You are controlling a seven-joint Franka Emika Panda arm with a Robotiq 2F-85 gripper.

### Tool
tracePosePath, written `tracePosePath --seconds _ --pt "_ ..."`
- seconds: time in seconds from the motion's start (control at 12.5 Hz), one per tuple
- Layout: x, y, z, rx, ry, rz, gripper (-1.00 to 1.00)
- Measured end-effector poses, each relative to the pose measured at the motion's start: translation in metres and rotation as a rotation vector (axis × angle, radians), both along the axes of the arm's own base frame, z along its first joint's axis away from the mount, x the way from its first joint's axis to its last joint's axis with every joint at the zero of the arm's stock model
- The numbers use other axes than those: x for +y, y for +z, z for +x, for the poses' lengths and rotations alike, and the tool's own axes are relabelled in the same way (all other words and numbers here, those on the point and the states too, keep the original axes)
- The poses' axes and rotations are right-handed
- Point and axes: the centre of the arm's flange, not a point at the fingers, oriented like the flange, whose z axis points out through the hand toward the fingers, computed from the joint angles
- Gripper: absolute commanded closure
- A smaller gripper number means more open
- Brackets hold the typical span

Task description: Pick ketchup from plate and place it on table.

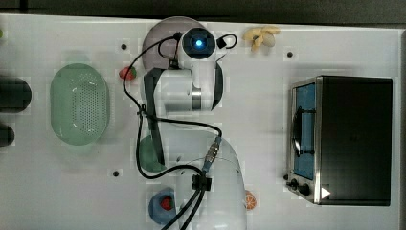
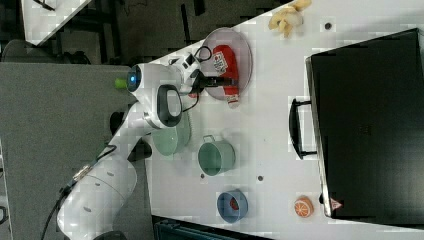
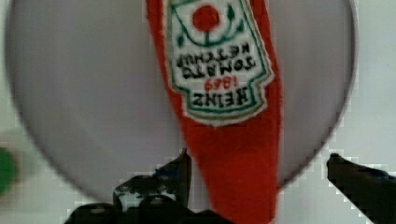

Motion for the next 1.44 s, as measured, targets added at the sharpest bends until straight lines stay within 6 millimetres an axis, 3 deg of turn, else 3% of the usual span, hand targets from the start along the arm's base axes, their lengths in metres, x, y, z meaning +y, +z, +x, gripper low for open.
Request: tracePosePath --seconds 0.16,0.8,0.88,1.12,1.44 --pt "0.001 -0.012 0.001 0.002 0.048 -0.037 -1.00" --pt "0.015 -0.020 0.013 -0.138 0.067 -0.012 -1.00" --pt "0.016 -0.025 0.013 -0.151 0.070 -0.010 -0.93" --pt "0.016 -0.035 0.011 -0.157 0.075 -0.008 -0.23" --pt "0.016 -0.030 0.015 -0.175 0.070 -0.002 -0.23"
